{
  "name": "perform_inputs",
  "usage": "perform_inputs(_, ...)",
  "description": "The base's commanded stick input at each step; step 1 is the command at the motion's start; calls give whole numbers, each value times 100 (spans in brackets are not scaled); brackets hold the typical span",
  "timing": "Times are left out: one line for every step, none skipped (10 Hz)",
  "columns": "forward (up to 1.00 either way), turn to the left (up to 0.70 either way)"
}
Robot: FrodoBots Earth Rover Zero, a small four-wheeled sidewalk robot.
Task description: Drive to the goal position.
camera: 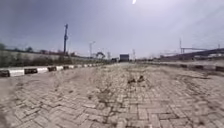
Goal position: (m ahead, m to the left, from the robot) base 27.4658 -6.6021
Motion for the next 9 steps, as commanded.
perform_inputs(100,0)
perform_inputs(100,0)
perform_inputs(100,0)
perform_inputs(100,0)
perform_inputs(100,0)
perform_inputs(100,0)
perform_inputs(100,0)
perform_inputs(100,0)
perform_inputs(100,0)
